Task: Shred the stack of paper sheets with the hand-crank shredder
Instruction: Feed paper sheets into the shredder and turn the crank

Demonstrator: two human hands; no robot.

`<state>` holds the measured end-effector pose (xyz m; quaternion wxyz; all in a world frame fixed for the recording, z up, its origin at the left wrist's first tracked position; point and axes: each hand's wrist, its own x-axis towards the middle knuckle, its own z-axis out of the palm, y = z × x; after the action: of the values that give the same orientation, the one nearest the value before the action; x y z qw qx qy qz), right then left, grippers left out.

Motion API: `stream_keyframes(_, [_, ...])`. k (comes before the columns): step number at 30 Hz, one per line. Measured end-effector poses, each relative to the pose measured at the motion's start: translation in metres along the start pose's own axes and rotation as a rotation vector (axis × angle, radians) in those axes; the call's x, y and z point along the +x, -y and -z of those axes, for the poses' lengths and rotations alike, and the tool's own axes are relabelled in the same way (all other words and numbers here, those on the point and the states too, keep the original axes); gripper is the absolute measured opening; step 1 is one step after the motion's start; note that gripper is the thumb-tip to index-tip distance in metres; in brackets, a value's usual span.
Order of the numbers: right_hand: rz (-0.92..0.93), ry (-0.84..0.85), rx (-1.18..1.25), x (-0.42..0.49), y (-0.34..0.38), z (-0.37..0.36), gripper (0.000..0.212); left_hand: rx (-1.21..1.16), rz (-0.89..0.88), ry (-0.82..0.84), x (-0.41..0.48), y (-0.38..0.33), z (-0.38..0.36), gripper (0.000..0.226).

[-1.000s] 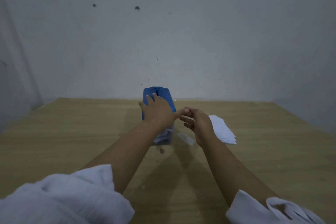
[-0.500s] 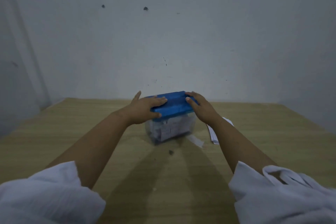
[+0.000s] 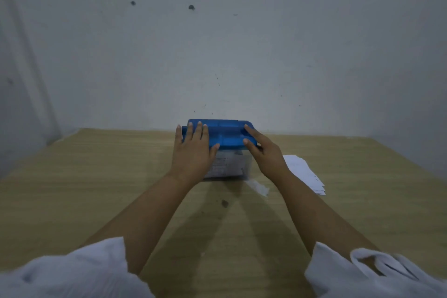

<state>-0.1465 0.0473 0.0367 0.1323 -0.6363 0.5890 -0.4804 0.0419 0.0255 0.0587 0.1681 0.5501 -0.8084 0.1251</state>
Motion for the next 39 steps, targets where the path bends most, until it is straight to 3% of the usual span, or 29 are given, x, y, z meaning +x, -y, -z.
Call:
stream_keyframes(3, [-0.017,-0.129,0.137,-0.015,-0.019,0.019,0.029,-0.205,-0.130,-0.083,-0.015,-0.019,-0.010,0.057])
stream_keyframes(8, [-0.211,-0.370,-0.140,-0.029,-0.076,0.054,0.021,-0.509,-0.325,0.000,-0.031,-0.069,-0.039,0.048])
stream_keyframes(13, [-0.396,-0.392,-0.376,-0.042,-0.117,0.063,0.023,-0.622,-0.345,0.201,-0.020,-0.129,-0.072,0.048])
stream_keyframes(18, [-0.622,-0.259,-0.565,-0.038,-0.121,0.066,0.052,-0.547,-0.334,0.356,-0.008,-0.146,-0.092,0.056])
stream_keyframes(20, [-0.645,-0.226,-0.603,-0.036,-0.121,0.065,0.055,-0.511,-0.350,0.397,-0.007,-0.145,-0.092,0.055])
stream_keyframes(25, [-0.692,-0.311,-0.450,-0.030,-0.126,0.070,0.053,-0.461,-0.352,0.404,-0.009,-0.147,-0.092,0.055])
stream_keyframes(28, [-0.710,-0.267,-0.463,-0.029,-0.127,0.073,0.056,-0.442,-0.355,0.403,-0.011,-0.148,-0.091,0.056])
stream_keyframes(35, [-0.555,-0.463,-0.153,-0.030,-0.132,0.075,0.025,-0.388,-0.354,0.416,-0.011,-0.150,-0.089,0.056])
stream_keyframes(39, [-0.536,-0.519,-0.136,-0.030,-0.129,0.075,0.011,-0.387,-0.347,0.401,-0.011,-0.149,-0.091,0.056])
